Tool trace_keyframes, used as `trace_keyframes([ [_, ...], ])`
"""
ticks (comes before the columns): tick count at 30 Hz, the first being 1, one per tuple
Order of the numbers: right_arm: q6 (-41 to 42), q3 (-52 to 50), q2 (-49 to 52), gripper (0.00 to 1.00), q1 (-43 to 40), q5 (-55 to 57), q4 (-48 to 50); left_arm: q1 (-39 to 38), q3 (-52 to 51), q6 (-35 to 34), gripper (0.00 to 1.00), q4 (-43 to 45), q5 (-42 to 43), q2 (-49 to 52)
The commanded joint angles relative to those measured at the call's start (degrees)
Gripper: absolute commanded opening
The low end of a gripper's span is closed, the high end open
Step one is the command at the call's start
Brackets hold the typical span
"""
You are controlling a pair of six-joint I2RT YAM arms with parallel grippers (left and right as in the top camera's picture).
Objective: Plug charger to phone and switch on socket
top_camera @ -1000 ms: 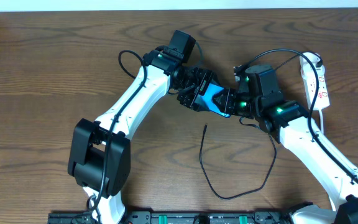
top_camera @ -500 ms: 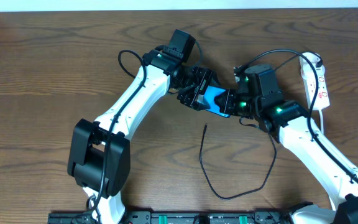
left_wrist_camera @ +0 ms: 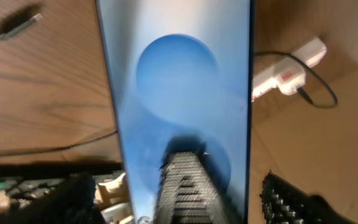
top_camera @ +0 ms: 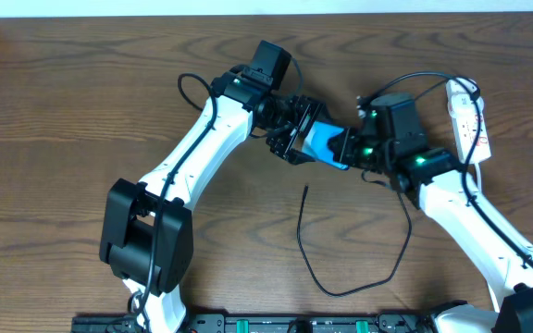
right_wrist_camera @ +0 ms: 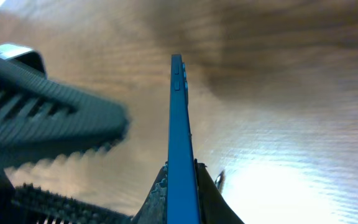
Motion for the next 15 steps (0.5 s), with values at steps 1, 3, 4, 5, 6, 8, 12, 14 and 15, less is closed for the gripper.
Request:
trace_keyframes([
  [1,4.35,1.18,-0.50,0.01,-2.82,0.24,0.81,0.94,0.85,4.48,0.89,1.99,3.13,-1.33],
  [3,9.73,1.20,-0.50,0.01,-4.70,0.09,1.01,1.20,0.85,5.27,0.89,3.85,3.10,-1.38],
  [4,12.90,1.20,-0.50,0.01,-5.62,-0.24,1.01,1.29,0.85,5.42,0.89,4.83,3.08,-1.42],
  [5,16.11,1.20,-0.50,0.01,-6.56,-0.92,1.11,1.29,0.85,5.86,0.89,6.12,3.04,-1.44],
  [6,19.74,1.20,-0.50,0.01,-7.69,-2.08,1.31,1.29,0.85,6.69,0.89,8.50,2.86,-1.44],
  [8,25.66,1.20,-0.50,0.01,-9.55,-4.55,2.27,1.29,0.85,7.54,0.90,11.54,1.14,-1.44],
  [12,39.08,1.20,-0.50,0.01,-12.15,-9.90,6.16,1.29,0.85,7.48,0.90,14.97,-3.80,-1.44],
  [14,45.11,1.20,-0.50,0.01,-12.57,-11.93,8.81,1.29,0.85,7.45,0.90,16.26,-6.43,-1.44],
  [15,48.11,1.20,-0.50,0.01,-12.57,-12.66,10.62,1.29,0.85,7.43,0.90,17.09,-7.23,-1.44],
])
